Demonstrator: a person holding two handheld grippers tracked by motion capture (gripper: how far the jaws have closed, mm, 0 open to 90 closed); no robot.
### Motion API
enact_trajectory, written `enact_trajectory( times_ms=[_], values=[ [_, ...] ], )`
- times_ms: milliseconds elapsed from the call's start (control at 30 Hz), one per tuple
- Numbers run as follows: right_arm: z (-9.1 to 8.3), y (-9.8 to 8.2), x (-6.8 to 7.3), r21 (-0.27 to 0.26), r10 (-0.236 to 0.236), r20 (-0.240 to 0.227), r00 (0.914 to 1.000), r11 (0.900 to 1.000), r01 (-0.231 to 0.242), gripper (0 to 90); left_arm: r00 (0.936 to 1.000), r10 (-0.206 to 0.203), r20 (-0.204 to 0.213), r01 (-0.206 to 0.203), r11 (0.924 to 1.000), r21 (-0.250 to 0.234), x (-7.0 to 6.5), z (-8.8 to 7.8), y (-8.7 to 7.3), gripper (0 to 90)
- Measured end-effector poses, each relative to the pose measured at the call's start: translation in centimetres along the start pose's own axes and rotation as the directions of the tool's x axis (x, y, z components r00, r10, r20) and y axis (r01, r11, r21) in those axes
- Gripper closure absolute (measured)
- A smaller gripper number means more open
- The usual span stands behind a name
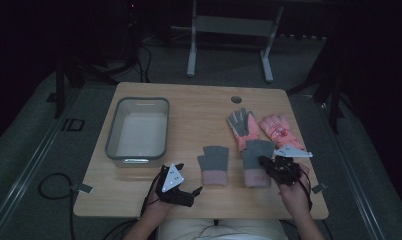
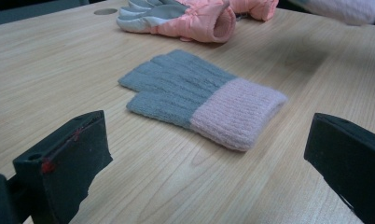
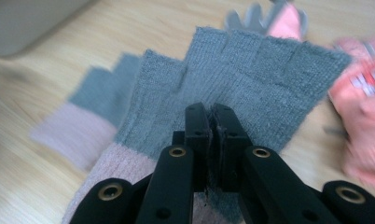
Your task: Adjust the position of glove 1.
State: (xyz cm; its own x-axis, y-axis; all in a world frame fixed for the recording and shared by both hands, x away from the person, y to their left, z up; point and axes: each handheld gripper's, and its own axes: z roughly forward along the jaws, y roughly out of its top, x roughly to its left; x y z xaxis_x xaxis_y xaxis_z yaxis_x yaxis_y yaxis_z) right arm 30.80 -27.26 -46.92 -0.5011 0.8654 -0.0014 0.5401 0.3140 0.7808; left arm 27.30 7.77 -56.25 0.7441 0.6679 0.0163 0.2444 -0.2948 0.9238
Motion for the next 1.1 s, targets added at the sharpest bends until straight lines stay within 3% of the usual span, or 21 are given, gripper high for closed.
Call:
enact_trajectory(
  times_ms=[233,367,467,500,600,667,833,1100],
  values=[
    [1.9,3.6,2.8,-0.040,-0.005,-0.062,0.9980,0.999,0.003,85.7,1.0000,0.007,0.006,-0.007,0.9999,0.007,0.0,0.0,0.0,0.0],
    [4.2,4.5,4.8,-0.021,-0.001,-0.080,0.9968,1.000,-0.001,85.7,1.0000,0.006,0.006,-0.006,1.0000,0.003,0.0,0.0,0.0,0.0],
    [4.8,4.6,5.2,-0.015,0.004,-0.089,0.9960,1.000,-0.005,85.7,0.9999,0.012,0.004,-0.012,0.9999,0.008,-0.1,0.1,0.0,0.0],
    [5.9,4.7,6.1,0.000,0.021,-0.109,0.9938,1.000,-0.021,85.7,0.9999,0.015,0.003,-0.015,0.9998,0.013,-0.1,0.1,0.0,0.0],
    [7.1,4.4,6.9,0.027,0.043,-0.124,0.9913,0.999,-0.040,85.6,0.9998,0.019,0.000,-0.019,0.9997,0.015,-0.1,0.1,0.1,0.0],
    [8.1,4.0,7.1,0.061,0.078,-0.159,0.9842,0.996,-0.069,85.6,0.9997,0.023,-0.001,-0.023,0.9996,0.017,-0.2,0.1,0.1,0.0],
    [9.7,3.4,8.1,0.103,0.054,-0.160,0.9857,0.994,-0.038,85.6,0.9994,0.035,-0.003,-0.034,0.9991,0.025,-0.3,0.1,0.1,0.0],
    [11.2,2.7,7.7,0.163,0.048,-0.156,0.9867,0.986,-0.022,85.1,0.9995,0.030,0.004,-0.030,0.9992,0.025,-0.3,0.1,0.1,0.0]
  ],
)
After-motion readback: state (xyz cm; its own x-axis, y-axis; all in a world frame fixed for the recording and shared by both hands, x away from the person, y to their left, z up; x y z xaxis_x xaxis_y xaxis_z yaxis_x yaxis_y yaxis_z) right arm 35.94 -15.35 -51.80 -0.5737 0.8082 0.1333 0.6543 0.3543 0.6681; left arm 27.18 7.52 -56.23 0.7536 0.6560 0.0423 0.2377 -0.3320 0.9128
